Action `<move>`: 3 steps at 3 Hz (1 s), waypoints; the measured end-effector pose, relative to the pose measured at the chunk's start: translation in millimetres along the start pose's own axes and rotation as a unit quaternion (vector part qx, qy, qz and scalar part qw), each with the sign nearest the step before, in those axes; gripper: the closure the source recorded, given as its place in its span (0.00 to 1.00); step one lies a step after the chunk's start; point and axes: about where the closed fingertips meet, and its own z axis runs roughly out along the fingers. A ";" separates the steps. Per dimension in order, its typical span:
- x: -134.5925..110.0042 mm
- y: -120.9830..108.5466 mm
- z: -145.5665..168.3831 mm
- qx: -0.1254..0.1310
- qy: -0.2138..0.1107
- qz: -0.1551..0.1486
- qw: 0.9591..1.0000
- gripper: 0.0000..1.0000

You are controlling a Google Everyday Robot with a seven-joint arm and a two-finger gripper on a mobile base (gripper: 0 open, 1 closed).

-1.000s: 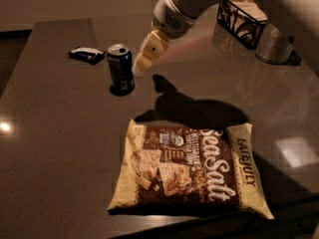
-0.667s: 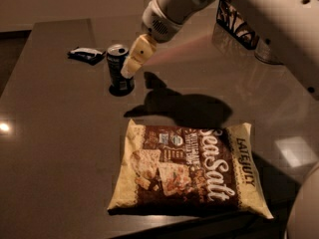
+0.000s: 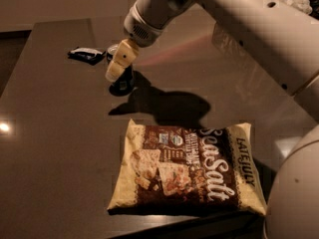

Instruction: Move pepsi can near brown chip bag

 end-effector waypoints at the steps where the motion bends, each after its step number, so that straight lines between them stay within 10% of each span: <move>1: -2.7 -0.8 12.6 -0.008 0.006 0.004 1.000 0.18; 3: -1.0 2.7 -3.5 -0.009 -0.014 0.010 1.000 0.64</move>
Offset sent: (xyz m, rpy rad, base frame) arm 0.0056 0.0045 -0.0030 0.0272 0.0374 -0.0059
